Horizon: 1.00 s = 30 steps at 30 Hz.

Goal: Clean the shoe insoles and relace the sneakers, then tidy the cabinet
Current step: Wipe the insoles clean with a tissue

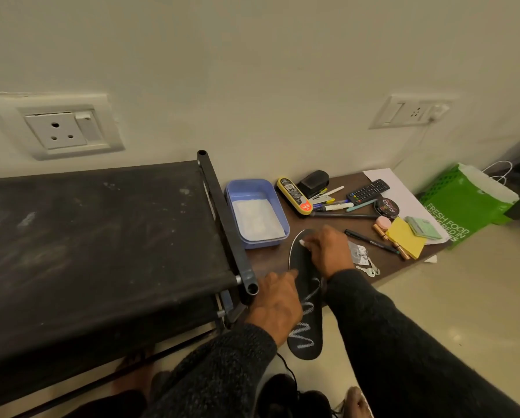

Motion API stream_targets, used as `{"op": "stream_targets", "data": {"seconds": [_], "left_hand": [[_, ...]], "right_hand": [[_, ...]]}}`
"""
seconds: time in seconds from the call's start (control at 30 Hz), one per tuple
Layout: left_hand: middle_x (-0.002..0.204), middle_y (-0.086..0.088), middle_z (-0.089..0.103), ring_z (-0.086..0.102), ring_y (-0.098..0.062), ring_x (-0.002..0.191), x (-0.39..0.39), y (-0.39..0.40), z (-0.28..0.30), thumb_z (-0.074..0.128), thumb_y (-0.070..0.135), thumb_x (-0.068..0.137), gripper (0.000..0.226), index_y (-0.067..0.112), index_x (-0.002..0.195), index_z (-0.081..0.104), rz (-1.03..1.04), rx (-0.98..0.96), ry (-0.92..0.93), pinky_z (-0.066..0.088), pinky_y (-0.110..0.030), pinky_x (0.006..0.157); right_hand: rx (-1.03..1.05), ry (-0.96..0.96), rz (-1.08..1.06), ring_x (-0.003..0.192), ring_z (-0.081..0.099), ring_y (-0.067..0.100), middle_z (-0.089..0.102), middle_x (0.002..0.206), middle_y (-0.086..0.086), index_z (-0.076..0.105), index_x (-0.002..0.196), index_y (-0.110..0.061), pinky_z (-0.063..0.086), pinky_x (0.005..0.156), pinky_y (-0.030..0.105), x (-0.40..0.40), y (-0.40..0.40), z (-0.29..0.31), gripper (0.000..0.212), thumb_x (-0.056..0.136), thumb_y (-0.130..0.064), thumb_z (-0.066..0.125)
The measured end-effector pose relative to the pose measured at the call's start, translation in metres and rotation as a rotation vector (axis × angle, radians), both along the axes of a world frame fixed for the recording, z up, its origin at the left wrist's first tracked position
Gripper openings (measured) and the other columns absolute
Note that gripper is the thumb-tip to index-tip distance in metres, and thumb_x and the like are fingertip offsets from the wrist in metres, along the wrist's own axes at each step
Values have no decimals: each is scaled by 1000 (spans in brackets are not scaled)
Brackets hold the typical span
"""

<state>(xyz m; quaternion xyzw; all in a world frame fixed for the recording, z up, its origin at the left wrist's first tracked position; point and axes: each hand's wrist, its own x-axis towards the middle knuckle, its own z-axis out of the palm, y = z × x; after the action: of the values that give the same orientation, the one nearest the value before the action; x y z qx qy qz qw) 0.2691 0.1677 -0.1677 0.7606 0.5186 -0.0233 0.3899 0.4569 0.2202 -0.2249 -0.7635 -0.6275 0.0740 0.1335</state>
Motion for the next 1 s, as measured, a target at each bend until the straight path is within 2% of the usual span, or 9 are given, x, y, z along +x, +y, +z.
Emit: {"op": "stream_targets", "data": {"seconds": [0.13, 0.2, 0.27, 0.33, 0.43, 0.63, 0.8, 0.9, 1.0], "left_hand": [[145, -8, 46, 43, -27, 133, 2, 1, 1, 50, 12, 98, 62, 30, 155, 33, 3, 63, 45, 33, -34, 107], [145, -8, 46, 44, -27, 133, 5, 3, 3, 53, 14, 98, 60, 30, 153, 36, -9, 74, 64, 33, -34, 108], [145, -8, 47, 46, -27, 133, 7, 4, 4, 54, 17, 98, 57, 29, 151, 37, -27, 96, 95, 35, -35, 107], [145, -9, 48, 47, -27, 132, 8, 4, 4, 54, 19, 99, 57, 28, 152, 36, -41, 108, 125, 35, -36, 107], [145, -8, 48, 47, -26, 131, 7, 5, 3, 54, 20, 99, 58, 29, 154, 35, -46, 96, 118, 35, -35, 107], [140, -9, 51, 50, -27, 128, 8, 4, 3, 57, 20, 97, 53, 26, 147, 42, -49, 121, 119, 37, -34, 103], [141, -9, 49, 48, -28, 130, 12, 6, 0, 59, 25, 97, 51, 26, 146, 43, -47, 107, 147, 35, -37, 106], [140, -8, 51, 50, -27, 128, 14, 7, 2, 62, 30, 96, 53, 26, 146, 43, -70, 107, 180, 39, -39, 105], [138, -7, 53, 52, -27, 126, 12, 8, 2, 63, 24, 95, 55, 28, 146, 44, -82, 112, 174, 40, -38, 102]], "right_hand": [[35, 57, 91, 96, 61, 21, 66, 105, 8, 76, 99, -16, 54, 84, 37, -17, -76, 1, 13, 92, -11, 66], [61, 48, 119, 91, 59, 13, 66, 102, 1, 76, 97, -18, 48, 78, 18, -24, -110, 4, 14, 90, -10, 67], [81, 48, 133, 84, 54, 8, 65, 95, -3, 77, 93, -19, 36, 72, 8, -24, -123, 5, 16, 90, -11, 63], [74, 36, 121, 84, 54, 10, 64, 95, 0, 77, 93, -19, 39, 73, 11, -13, -110, 0, 13, 93, -14, 64], [47, 32, 16, 90, 55, 14, 65, 100, 5, 76, 98, -15, 48, 80, 28, 12, -66, -4, 11, 94, -17, 65], [58, 42, -85, 89, 55, 13, 65, 101, 4, 77, 101, -14, 31, 71, 9, 2, -71, -2, 16, 93, -9, 64], [72, 32, 23, 80, 52, 11, 63, 91, 0, 78, 97, -18, 37, 68, 13, -11, -108, -9, 21, 88, -3, 67], [65, 48, -37, 85, 54, 15, 63, 96, 3, 77, 100, -16, 46, 73, 26, 0, -86, -10, 15, 92, -10, 65], [38, 41, -110, 90, 54, 16, 63, 101, 7, 75, 103, -13, 43, 79, 28, 19, -42, -10, 14, 95, -15, 64]]}}
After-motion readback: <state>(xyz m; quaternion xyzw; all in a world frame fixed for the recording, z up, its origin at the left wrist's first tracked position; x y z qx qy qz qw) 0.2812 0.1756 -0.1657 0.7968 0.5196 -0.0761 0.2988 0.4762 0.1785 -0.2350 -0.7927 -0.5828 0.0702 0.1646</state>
